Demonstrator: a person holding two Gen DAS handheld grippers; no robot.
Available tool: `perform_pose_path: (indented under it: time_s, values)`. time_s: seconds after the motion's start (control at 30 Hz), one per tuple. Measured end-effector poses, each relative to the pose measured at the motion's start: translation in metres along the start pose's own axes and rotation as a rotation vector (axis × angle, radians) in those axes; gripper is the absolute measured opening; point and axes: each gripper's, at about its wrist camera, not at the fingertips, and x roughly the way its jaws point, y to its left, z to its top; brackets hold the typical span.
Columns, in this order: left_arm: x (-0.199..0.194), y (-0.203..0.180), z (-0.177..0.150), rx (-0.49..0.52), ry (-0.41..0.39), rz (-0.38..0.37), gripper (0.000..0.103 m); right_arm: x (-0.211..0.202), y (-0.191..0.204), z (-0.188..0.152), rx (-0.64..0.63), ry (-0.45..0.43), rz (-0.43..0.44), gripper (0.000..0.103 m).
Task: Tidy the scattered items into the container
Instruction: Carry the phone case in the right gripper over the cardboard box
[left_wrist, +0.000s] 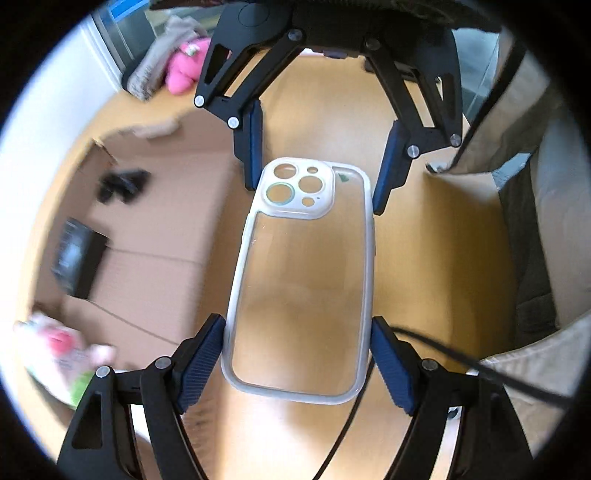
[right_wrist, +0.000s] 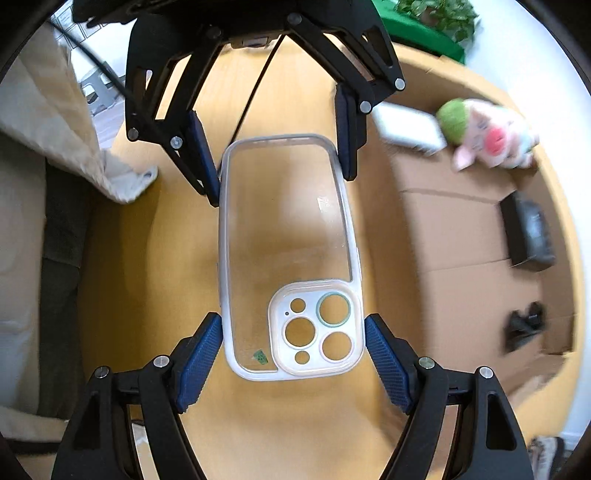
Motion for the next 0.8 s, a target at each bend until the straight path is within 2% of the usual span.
perform_pose_path:
  time_s: [0.07,0.13,0.17,0.2,0.23,0.27,0.33,0.4,0.47,0.7,0.8]
  values:
    - [-0.018,0.025,0.039,0.018,-0.005,0.036,0.078,-0.015,-0.004,-0.013,-0.006,-0.007,-0.039,0.082]
    - [-0.035,0.061,0.068,0.041,-0.012,0.073,0.078,-0.039,-0.027,-0.008,-0.014,-0.013,-0.081,0.082]
    - [-0.047,0.071,0.073,0.049,-0.017,0.091,0.078,-0.049,-0.042,-0.007,-0.016,-0.014,-0.100,0.082]
    - [-0.048,0.098,0.091,0.058,-0.023,0.110,0.078,-0.053,-0.061,-0.005,-0.019,-0.016,-0.116,0.082]
    - [-0.053,0.106,0.097,0.061,-0.028,0.121,0.078,-0.035,-0.091,0.010,-0.023,-0.018,-0.133,0.082]
    - [-0.062,0.107,0.097,0.064,-0.036,0.131,0.078,-0.024,-0.114,0.023,-0.028,-0.019,-0.145,0.082]
    - [-0.076,0.116,0.098,0.073,-0.046,0.155,0.078,-0.040,-0.128,0.021,-0.033,-0.024,-0.167,0.082]
    - [-0.074,0.139,0.105,0.074,-0.050,0.169,0.078,-0.056,-0.134,0.017,-0.040,-0.024,-0.184,0.082]
    - [-0.070,0.153,0.104,0.071,-0.042,0.171,0.078,-0.049,-0.155,0.022,-0.048,-0.018,-0.197,0.082]
    - [-0.009,0.198,0.090,0.043,0.004,0.111,0.078,-0.014,-0.193,0.017,-0.039,0.010,-0.156,0.082]
    - [0.016,0.202,0.082,0.020,0.029,0.066,0.078,0.013,-0.202,0.014,-0.030,0.031,-0.123,0.082]
